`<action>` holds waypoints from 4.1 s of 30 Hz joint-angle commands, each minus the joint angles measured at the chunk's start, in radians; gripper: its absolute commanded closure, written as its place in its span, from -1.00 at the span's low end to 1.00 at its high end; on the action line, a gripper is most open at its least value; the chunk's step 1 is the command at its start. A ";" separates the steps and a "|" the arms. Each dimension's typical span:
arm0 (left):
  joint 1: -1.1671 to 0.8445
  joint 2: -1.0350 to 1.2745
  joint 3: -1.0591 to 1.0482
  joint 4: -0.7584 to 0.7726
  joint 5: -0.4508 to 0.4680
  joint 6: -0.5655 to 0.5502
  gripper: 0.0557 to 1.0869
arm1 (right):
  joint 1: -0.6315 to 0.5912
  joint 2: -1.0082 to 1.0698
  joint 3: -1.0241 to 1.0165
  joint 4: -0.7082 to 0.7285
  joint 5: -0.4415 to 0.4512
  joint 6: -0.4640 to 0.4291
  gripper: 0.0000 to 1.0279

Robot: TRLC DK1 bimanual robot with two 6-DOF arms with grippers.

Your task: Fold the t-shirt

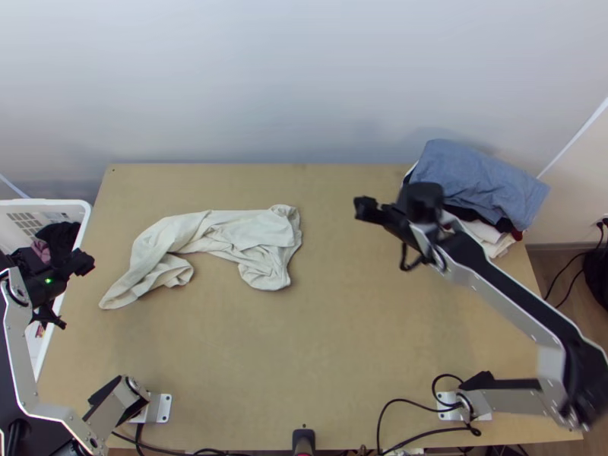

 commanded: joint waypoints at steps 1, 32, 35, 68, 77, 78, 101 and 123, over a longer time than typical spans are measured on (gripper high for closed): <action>0.006 -0.001 0.025 -0.022 0.013 -0.020 -0.87 | 0.018 0.115 0.102 -0.035 -0.043 0.150 -0.91; 0.005 -0.017 0.092 -0.087 0.005 -0.063 -0.86 | 0.025 0.848 0.915 -0.423 -0.559 0.712 -0.58; 0.005 -0.021 0.097 -0.088 0.005 -0.066 -0.86 | 0.027 0.892 0.963 -0.429 -0.557 0.736 -0.30; -0.024 -0.003 0.157 -0.124 0.004 -0.076 -0.86 | 0.079 1.023 1.131 -0.515 -0.415 0.650 0.94; -0.316 -0.017 0.259 -0.240 0.002 -0.089 -0.81 | 0.085 0.963 1.111 -0.552 -0.393 0.554 0.94; -0.359 -0.015 0.261 -0.240 -0.001 -0.089 -0.81 | 0.087 0.952 1.108 -0.552 -0.393 0.546 0.94; -0.847 0.224 0.040 0.179 -0.645 0.072 -0.81 | 0.107 0.722 1.099 -0.546 -0.304 0.420 0.94; -0.870 0.408 -0.046 0.468 -0.688 0.186 0.65 | 0.090 0.592 1.059 -0.552 -0.298 0.403 0.94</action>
